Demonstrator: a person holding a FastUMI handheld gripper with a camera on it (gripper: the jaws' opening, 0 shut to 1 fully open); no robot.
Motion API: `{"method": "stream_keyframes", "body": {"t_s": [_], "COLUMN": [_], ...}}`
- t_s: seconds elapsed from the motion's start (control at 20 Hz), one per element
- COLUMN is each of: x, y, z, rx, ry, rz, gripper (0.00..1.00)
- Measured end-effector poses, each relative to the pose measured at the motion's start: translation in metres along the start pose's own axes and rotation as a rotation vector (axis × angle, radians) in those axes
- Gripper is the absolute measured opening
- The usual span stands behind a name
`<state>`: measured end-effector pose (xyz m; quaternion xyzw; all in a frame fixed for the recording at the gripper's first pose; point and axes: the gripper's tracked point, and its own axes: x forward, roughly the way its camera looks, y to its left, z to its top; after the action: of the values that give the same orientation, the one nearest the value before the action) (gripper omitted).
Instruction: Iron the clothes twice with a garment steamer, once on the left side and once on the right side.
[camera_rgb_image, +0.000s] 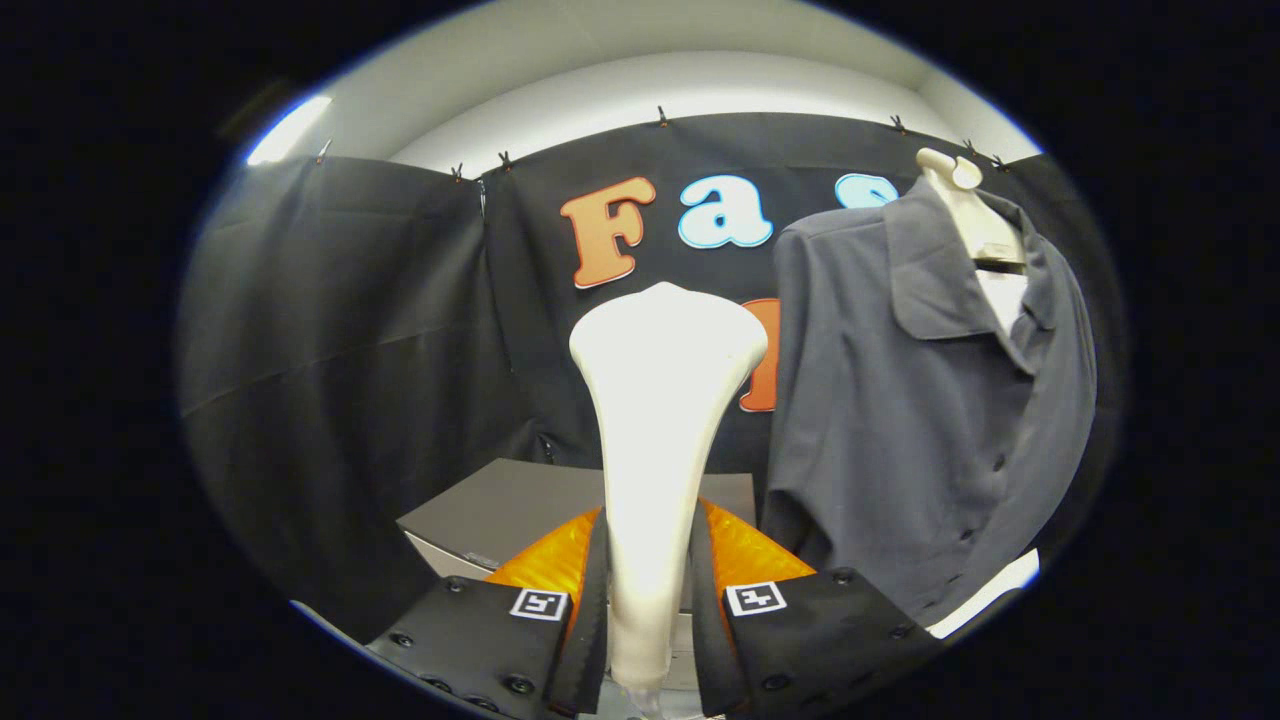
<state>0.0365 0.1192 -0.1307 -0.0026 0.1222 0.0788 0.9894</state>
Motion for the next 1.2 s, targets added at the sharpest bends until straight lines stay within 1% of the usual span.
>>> {"method": "stream_keyframes", "body": {"t_s": [0.3, 0.65, 1.0, 1.2], "x": [-0.049, -0.077, -0.089, -0.084], "y": [-0.064, -0.129, -0.173, -0.191], "z": [0.030, 0.040, 0.042, 0.038], "rx": [0.007, 0.034, 0.055, 0.062], "ry": [-0.067, -0.095, -0.109, -0.106], "rz": [-0.090, -0.203, -0.259, -0.278], "gripper": [0.43, 0.43, 0.43, 0.43]}}
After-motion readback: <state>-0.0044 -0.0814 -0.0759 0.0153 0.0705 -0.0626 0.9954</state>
